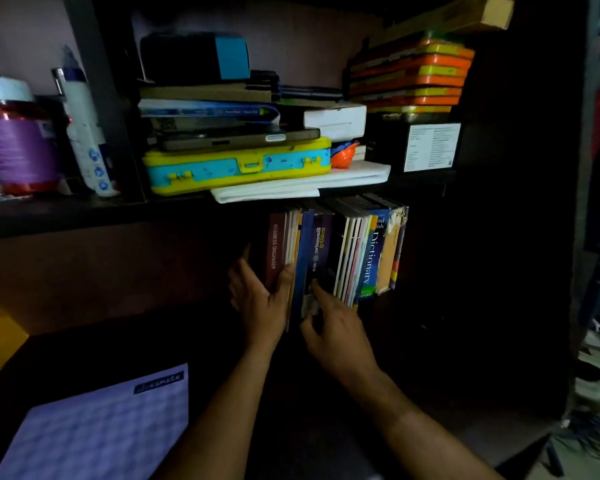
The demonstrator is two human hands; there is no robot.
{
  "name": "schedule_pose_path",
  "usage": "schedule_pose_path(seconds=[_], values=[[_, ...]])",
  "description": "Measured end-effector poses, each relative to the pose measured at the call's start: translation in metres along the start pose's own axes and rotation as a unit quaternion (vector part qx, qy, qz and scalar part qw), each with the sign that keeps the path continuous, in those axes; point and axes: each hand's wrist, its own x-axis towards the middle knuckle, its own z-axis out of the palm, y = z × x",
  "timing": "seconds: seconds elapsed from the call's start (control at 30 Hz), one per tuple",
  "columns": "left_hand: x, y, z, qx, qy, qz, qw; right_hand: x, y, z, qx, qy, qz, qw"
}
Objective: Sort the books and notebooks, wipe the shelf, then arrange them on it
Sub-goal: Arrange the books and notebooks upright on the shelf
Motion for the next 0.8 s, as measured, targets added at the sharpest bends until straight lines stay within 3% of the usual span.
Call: schedule_pose_path(seconds=[0.13,0.2,0.27,0.37,0.43,0.5,0.57,0.63,0.7,0.73,0.8], values=[[0.001,0.016,-0.011,0.048,-0.043,-0.035,0.997,-0.006,-0.006,-0.008,0.006,-0.013,-0.001,1.000],[0.005,0.036,-0.029,0.063,-0.112,-0.068,0.989,-0.013,-0.014,-0.012,0.039,-0.001,0.003,0.999],[0.020,0.059,-0.052,0.038,-0.209,-0.157,0.965,-0.024,-0.026,-0.008,0.108,0.007,0.036,0.994],[0.042,0.094,-0.113,-0.059,-0.312,-0.247,0.916,-0.061,-0.071,-0.003,0.198,-0.073,0.115,0.971],[0.039,0.110,-0.161,-0.063,-0.324,-0.240,0.913,-0.089,-0.100,0.000,0.219,-0.121,0.116,0.961],[0.027,0.109,-0.194,0.003,-0.296,-0.225,0.928,-0.107,-0.112,-0.003,0.213,-0.133,0.096,0.963],[0.001,0.093,-0.237,0.212,-0.261,-0.185,0.923,-0.120,-0.121,-0.012,0.166,-0.165,0.078,0.969],[-0.033,0.068,-0.276,0.451,-0.279,-0.190,0.826,-0.130,-0.127,-0.015,0.130,-0.217,0.078,0.964],[-0.074,0.052,-0.309,0.534,-0.302,-0.248,0.750,-0.138,-0.139,-0.014,0.126,-0.249,0.089,0.956],[-0.092,0.048,-0.316,0.544,-0.301,-0.256,0.740,-0.140,-0.143,-0.012,0.120,-0.254,0.089,0.956],[-0.116,0.043,-0.324,0.533,-0.268,-0.246,0.764,-0.144,-0.152,-0.005,0.094,-0.274,0.073,0.954]])
